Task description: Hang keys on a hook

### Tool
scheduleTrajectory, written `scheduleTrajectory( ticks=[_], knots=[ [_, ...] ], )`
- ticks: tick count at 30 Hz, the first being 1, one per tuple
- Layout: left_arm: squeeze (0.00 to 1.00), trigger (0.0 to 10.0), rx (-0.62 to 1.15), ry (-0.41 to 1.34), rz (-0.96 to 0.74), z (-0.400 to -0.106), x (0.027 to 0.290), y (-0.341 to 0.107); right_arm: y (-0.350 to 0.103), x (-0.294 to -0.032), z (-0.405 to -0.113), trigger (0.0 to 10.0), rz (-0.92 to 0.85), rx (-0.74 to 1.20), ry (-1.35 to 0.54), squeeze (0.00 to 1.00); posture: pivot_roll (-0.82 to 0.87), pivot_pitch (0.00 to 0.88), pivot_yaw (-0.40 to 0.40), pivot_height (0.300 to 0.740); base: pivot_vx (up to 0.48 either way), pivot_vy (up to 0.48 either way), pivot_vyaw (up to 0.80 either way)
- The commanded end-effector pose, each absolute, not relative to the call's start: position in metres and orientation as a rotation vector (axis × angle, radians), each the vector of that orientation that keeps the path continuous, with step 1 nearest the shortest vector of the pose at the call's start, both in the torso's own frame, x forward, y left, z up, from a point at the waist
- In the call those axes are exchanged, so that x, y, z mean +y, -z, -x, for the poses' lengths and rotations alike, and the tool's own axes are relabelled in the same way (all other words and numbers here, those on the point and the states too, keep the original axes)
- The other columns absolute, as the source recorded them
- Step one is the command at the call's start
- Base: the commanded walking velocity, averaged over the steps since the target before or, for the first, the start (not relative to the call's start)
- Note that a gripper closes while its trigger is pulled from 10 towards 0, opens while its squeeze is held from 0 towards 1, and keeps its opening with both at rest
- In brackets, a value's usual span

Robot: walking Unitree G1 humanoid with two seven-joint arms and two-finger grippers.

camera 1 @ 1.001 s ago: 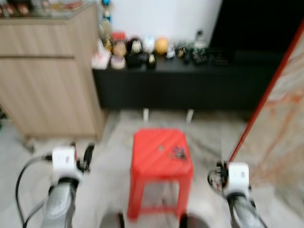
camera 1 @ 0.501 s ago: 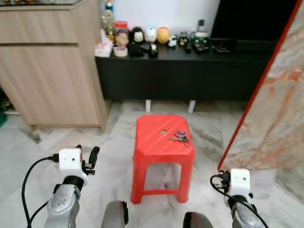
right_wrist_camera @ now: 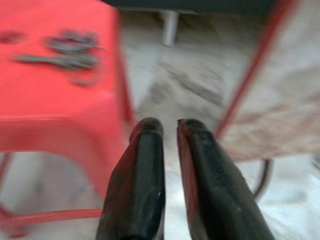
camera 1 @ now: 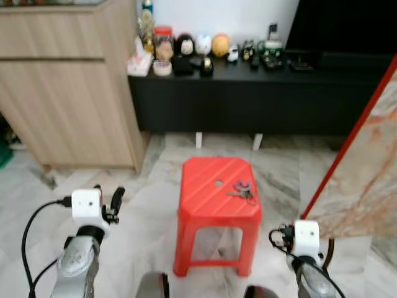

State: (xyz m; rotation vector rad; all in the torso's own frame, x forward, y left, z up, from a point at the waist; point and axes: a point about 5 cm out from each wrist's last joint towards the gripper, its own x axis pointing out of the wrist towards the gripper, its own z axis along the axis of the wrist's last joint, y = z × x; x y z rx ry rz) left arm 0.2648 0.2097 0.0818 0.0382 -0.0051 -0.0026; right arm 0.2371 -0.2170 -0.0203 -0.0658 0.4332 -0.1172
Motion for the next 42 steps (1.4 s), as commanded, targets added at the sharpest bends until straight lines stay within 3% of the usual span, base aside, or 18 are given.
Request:
scheduleTrajectory(
  ticks=[1,11,21,29,42],
  knots=[
    [0.00,10.0,-0.013,-0.013,-0.064,-0.2667,0.2171,-0.0867,0.0185,-0.2112,-0.2407,10.0,0.058,0.417,0.099,0.00,0.10,0.000,-0.055,0.601,0.364,0.000,0.00],
    [0.00,10.0,-0.026,-0.010,-0.073,-0.2695,0.2149,-0.0893,0.0197,-0.2089,-0.2401,10.0,0.025,0.415,0.083,0.00,0.09,0.000,-0.050,0.601,0.350,0.000,0.42],
    [0.00,10.0,-0.035,0.001,-0.059,-0.2724,0.2110,-0.0913,0.0200,-0.2077,-0.2415,10.0,0.032,0.422,0.055,0.00,0.09,0.000,-0.047,0.601,0.000,0.000,0.00],
    [0.00,10.0,-0.041,0.008,-0.059,-0.2737,0.2092,-0.0926,0.0198,-0.2079,-0.2413,10.0,0.029,0.414,0.054,0.00,0.08,0.000,-0.045,0.601,0.000,0.000,0.80],
    [0.00,10.0,-0.046,0.017,-0.062,-0.2744,0.2077,-0.0936,0.0195,-0.2089,-0.2416,10.0,0.019,0.410,0.058,0.00,0.08,0.000,-0.041,0.601,0.244,0.000,0.00]
  ],
)
